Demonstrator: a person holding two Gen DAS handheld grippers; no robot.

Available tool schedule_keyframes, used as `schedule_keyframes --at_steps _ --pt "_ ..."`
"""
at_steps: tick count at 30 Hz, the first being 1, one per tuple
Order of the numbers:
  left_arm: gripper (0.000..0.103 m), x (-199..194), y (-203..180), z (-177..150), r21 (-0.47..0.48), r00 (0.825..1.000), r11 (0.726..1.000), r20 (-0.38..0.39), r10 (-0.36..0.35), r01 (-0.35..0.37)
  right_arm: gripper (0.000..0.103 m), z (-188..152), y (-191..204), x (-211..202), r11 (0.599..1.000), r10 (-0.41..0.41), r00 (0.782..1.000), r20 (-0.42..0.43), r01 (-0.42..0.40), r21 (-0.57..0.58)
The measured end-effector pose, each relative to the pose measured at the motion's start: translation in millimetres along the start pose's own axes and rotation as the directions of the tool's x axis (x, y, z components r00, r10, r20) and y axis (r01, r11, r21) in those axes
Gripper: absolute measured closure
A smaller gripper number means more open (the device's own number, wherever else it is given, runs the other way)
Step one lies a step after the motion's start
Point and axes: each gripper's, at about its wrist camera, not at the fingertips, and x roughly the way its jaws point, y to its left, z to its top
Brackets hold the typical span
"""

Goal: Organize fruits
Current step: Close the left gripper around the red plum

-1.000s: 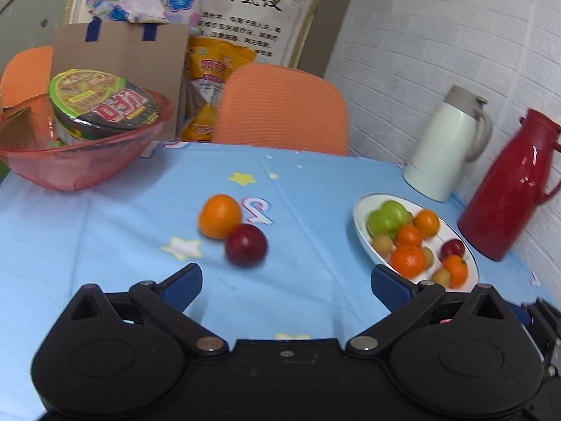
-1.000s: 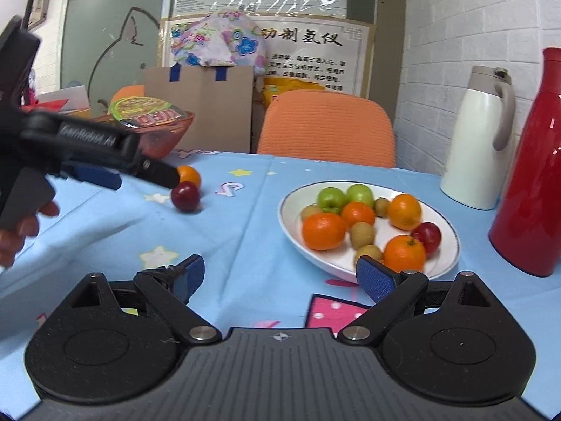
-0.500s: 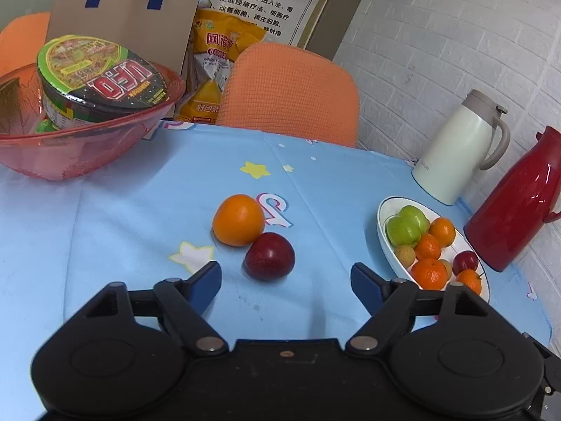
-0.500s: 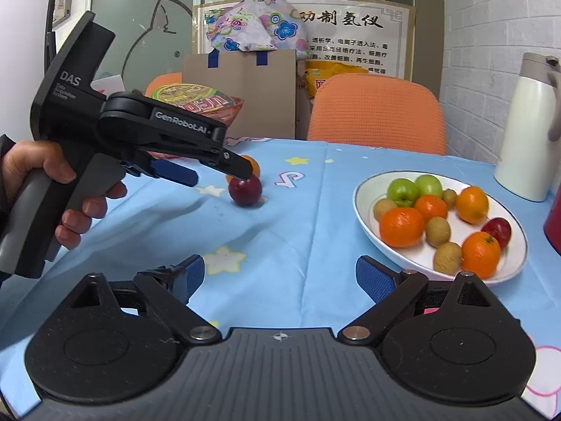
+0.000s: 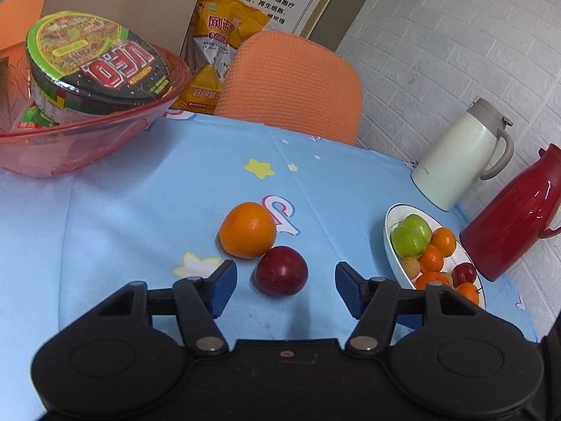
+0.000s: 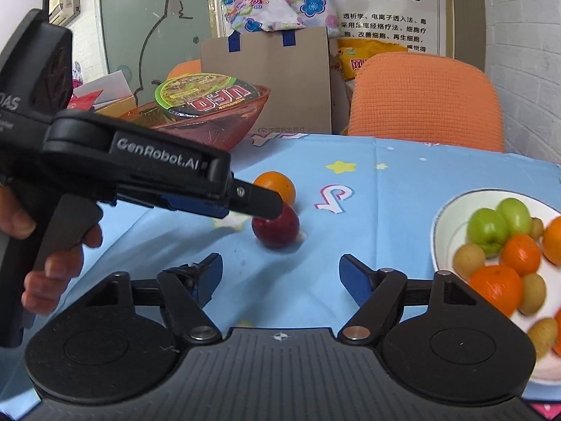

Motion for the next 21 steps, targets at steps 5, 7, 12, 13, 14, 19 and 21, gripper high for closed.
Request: schedule_keyframes --at_steps 5,7,12,13,14,19,21 --pt "0.033 9.3 5.3 2.0 -0.02 0.999 1.0 -0.024 -0.023 0.022 0.0 10.2 -2.7 16.3 0.999 0.032 0.999 -0.008 -0.032 0.0" --pt "0.033 11.2 7.0 2.8 -0.031 0.999 0.999 -0.027 -0.031 0.03 0.0 11.9 -3.5 22.3 0.999 0.042 0.999 -0.02 -0.042 -0.004" --pt "0.033 15.6 8.8 5.8 -0.041 0.998 0.998 -0.034 -0.057 0.055 0.004 14.9 -4.1 32.1 0.999 0.05 0.998 -0.03 -0.051 -0.018" --pt "0.033 16.9 8.9 5.9 -0.04 0.998 0.998 -0.037 -0.057 0.056 0.004 15.5 -5.1 34.1 0.999 0.05 0.998 -0.032 -0.05 -0.015" --pt "0.033 18.2 8.9 6.0 -0.04 0.998 0.998 -0.04 -0.057 0.055 0.005 15.5 -5.4 34.8 0.999 0.049 0.998 -0.033 -0.049 -0.014" --pt "0.034 23.2 10.9 5.4 -0.048 0.997 0.997 -0.049 -0.062 0.059 0.016 16.6 -6.0 41.3 0.999 0.049 0.998 -0.044 -0.05 -0.017" --pt "0.033 24.5 11.3 5.1 -0.048 0.996 0.997 -0.055 -0.064 0.062 0.021 16.4 -6.0 42.8 0.998 0.052 0.998 -0.046 -0.052 -0.016"
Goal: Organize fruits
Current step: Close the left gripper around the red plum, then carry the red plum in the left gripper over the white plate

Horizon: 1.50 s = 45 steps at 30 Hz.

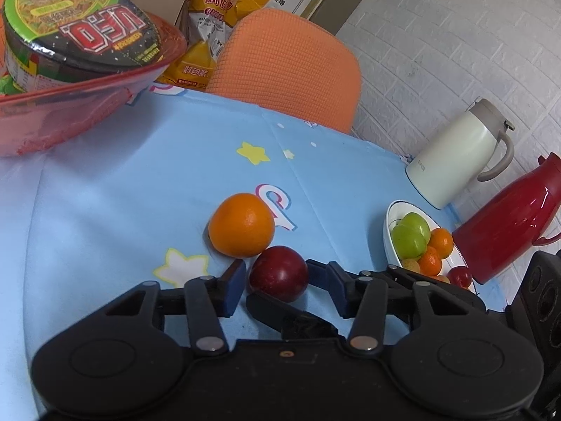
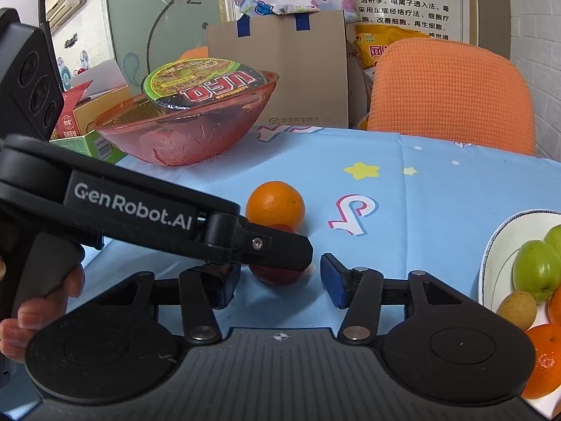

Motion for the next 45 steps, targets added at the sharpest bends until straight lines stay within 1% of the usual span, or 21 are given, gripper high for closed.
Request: schedule_keyframes --at_steps 5,8,14,26,36,45 --pt "0.033 2.1 -0.9 -0.4 0.011 1.0 1.0 0.003 0.023 -0.023 0.035 -0.7 0.9 1.0 1.0 0.007 1.0 0.0 -0.007 0.004" --pt "0.032 1.4 -2.2 -1.7 0.016 1.0 1.0 0.0 0.023 -0.023 0.036 -1.3 1.4 -1.7 1.0 0.0 1.0 -0.001 0.0 0.016" --pt "0.031 -3.0 -14.1 -6.4 0.045 1.0 0.999 0.002 0.013 -0.013 0.036 -5.8 2.1 -15.6 0.999 -0.025 0.999 0.019 0.025 0.031" --pt "0.031 -10.3 -66.1 -16.2 0.164 1.0 0.986 0.015 -0.011 0.008 0.036 -17.9 -9.9 -61.2 0.994 -0.08 0.992 0.101 0.071 0.084" --pt "0.031 -2.6 -117.0 -23.5 0.262 0.998 0.964 0.006 -0.056 0.052 0.036 -28.3 -30.0 -97.1 0.982 -0.151 0.975 0.161 0.129 0.136" --pt "0.031 20.4 -164.0 -29.8 0.336 0.992 0.934 -0.025 -0.12 0.122 0.036 -42.0 -62.3 -129.2 0.96 -0.24 0.952 0.191 0.203 0.192"
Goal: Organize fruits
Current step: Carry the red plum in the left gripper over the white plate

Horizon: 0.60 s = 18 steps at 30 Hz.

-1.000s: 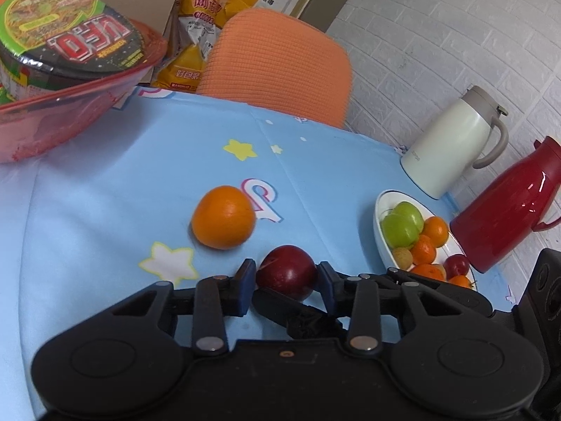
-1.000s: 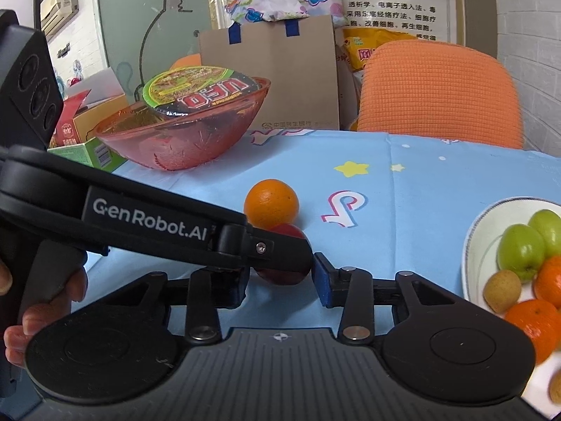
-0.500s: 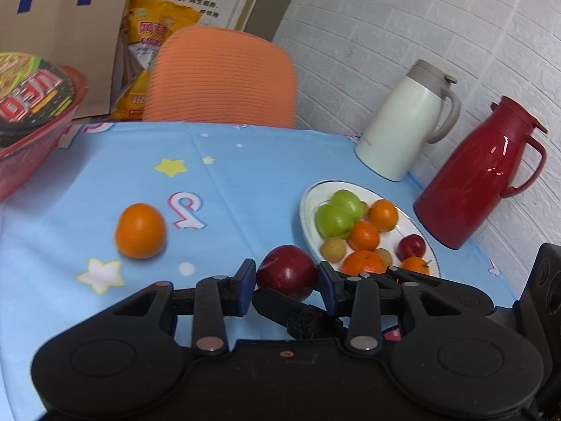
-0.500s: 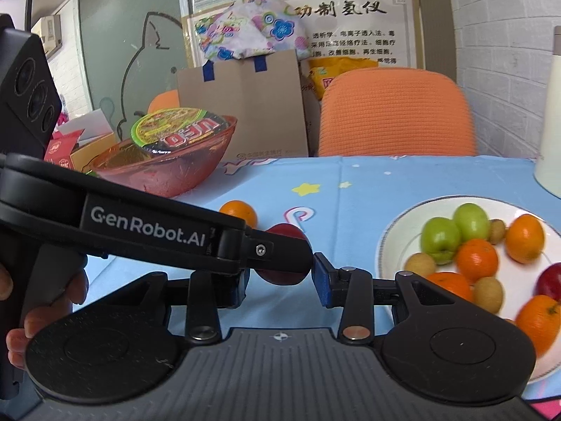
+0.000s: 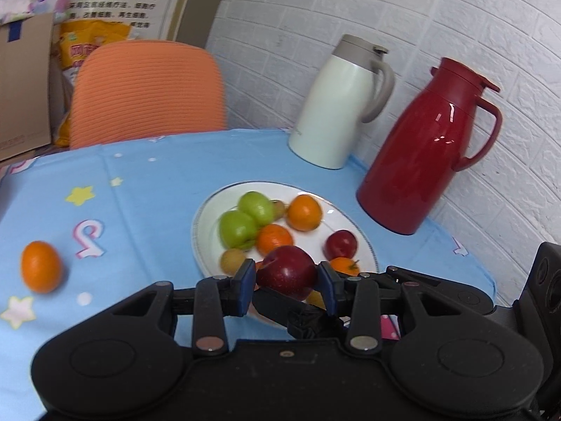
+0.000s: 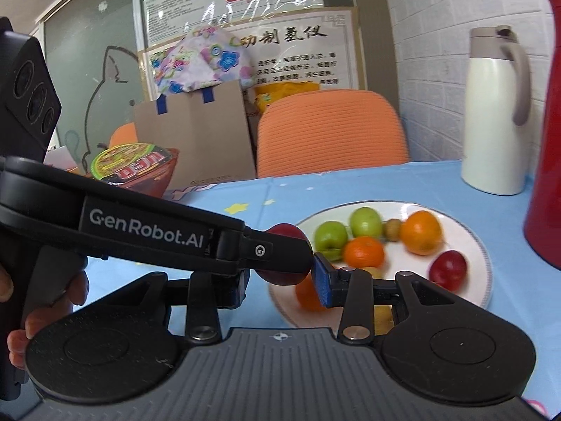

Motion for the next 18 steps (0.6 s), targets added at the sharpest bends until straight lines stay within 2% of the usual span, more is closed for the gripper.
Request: schedule_keyframes --at_steps 8,18 --pt "0.031 32.0 -27.0 10.3 0.041 0.998 0.997 -0.005 -0.059 0.059 0.036 1.2 -31.4 -5.6 0.997 -0.072 0.997 0.015 0.071 0.011" --pt "0.031 67.0 -31.3 20.5 0.046 0.995 0.994 -0.021 -0.095 0.096 0.036 2.9 -57.0 6.0 0.995 -0.103 0.995 -0.006 0.103 0.003"
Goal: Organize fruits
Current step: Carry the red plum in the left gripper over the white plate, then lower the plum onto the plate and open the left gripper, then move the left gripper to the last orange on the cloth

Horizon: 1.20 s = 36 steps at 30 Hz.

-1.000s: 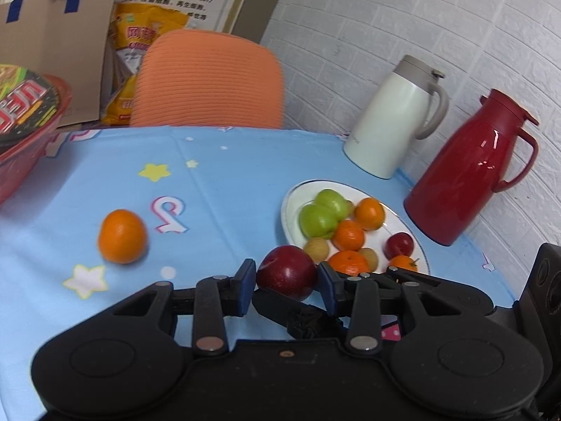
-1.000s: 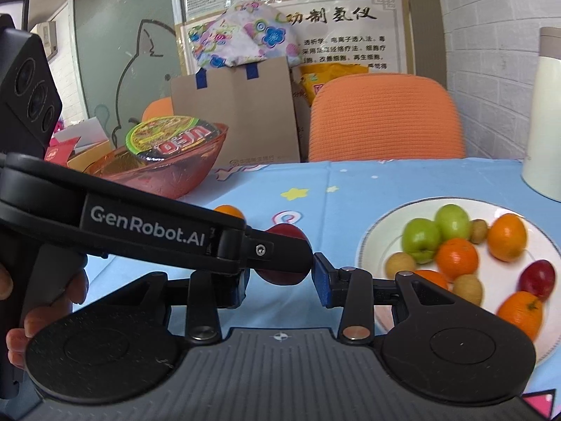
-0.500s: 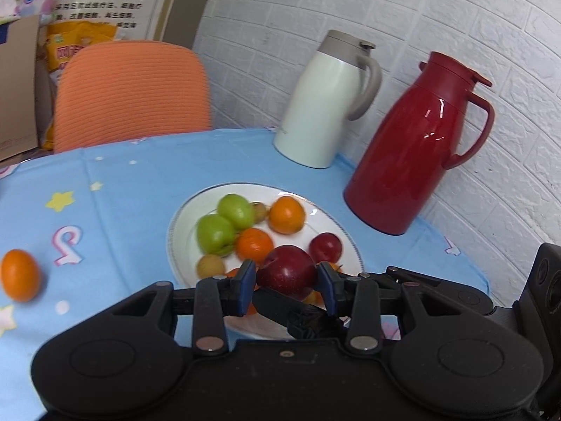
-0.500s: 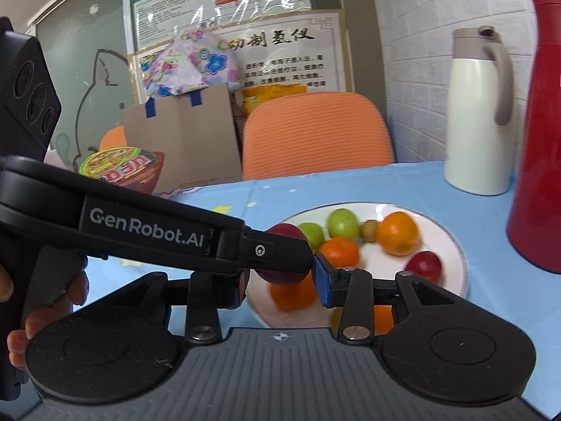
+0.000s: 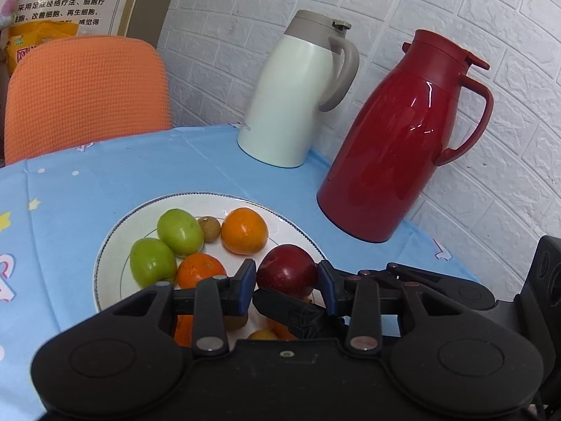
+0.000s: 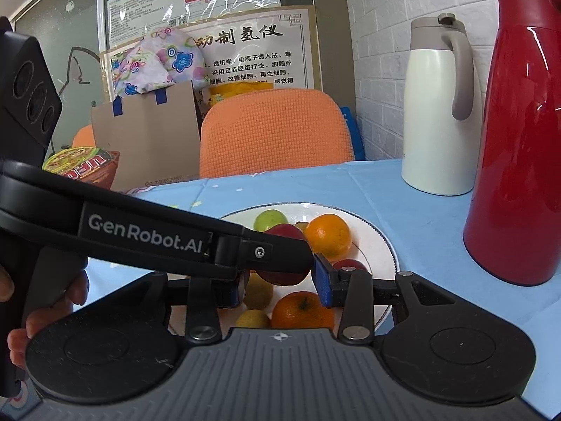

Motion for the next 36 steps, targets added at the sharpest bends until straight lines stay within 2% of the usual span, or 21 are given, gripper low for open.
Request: schedule_keyframes --at_steps 14,21,22,24,26,32,36 --pt "0.032 19.0 15.3 0.6 -0.034 0.999 0.999 -0.032 0.002 -0.003 0.036 -2.9 -4.1 19.3 1.0 0.004 0.999 -0.051 -0.005 -0.023" --pt "0.022 20.6 16.6 0.4 -0.037 1.0 0.999 -0.025 0.006 -0.007 0.035 -4.2 -5.9 19.8 1.0 0.006 0.999 -0.041 -0.007 -0.026" --pt "0.02 19.8 16.3 0.2 -0.034 1.0 0.999 -0.022 0.005 -0.006 0.032 -5.1 -5.3 19.3 0.999 0.005 0.999 -0.036 -0.006 -0.032" --pt "0.002 17.2 16.3 -0.7 -0.034 1.0 0.999 -0.008 -0.003 0.003 0.022 -6.4 -2.4 17.1 0.999 0.003 1.0 -0.02 -0.004 -0.047" --pt "0.0 12.1 15.3 -1.1 -0.034 1.0 0.999 0.016 0.007 -0.006 0.002 -7.5 -0.3 13.6 0.998 0.005 1.0 -0.003 -0.005 -0.055" --pt "0.0 -9.4 12.3 0.0 -0.032 0.99 0.997 0.118 0.079 -0.075 0.0 -8.4 5.4 3.1 0.998 0.008 0.999 0.045 -0.005 -0.07" --pt "0.0 -18.0 9.2 -1.1 -0.008 0.984 0.992 0.131 0.123 -0.123 0.0 -8.3 13.4 -1.8 0.997 -0.012 0.998 0.055 0.016 -0.076"
